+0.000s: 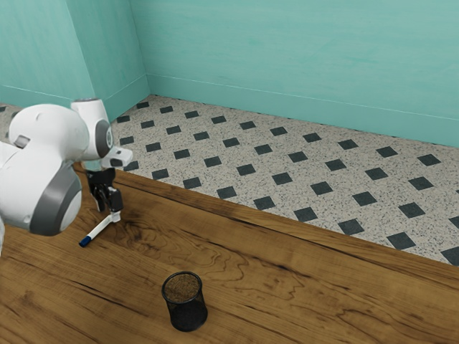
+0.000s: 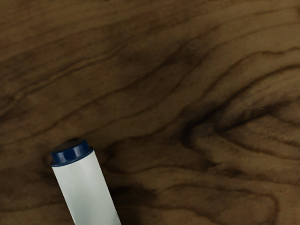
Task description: Put the marker into the pen holder.
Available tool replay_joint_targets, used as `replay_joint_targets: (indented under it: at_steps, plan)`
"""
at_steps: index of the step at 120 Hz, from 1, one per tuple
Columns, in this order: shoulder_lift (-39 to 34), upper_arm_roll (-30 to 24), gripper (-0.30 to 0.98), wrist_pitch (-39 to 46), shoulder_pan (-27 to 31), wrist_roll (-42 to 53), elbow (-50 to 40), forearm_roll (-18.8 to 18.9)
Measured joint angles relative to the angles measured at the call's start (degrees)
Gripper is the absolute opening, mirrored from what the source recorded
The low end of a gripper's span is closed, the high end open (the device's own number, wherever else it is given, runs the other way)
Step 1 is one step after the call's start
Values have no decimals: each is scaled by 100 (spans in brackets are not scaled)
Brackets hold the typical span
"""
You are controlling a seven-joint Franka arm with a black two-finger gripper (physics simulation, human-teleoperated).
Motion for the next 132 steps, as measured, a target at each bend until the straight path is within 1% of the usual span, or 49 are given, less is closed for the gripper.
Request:
replay_joint_targets:
  at_steps: [18, 28, 48, 95, 132]
  plan:
    - [-124, -128, 57, 3, 211, 72, 170, -32]
    - [-161, -152, 53, 3, 272, 104, 188, -107]
    - [-239, -170, 42, 4, 292, 155, 263, -185]
    - [-322, -174, 20, 6, 318, 229, 345, -211]
    - [-343, -212, 10, 6, 319, 257, 341, -226]
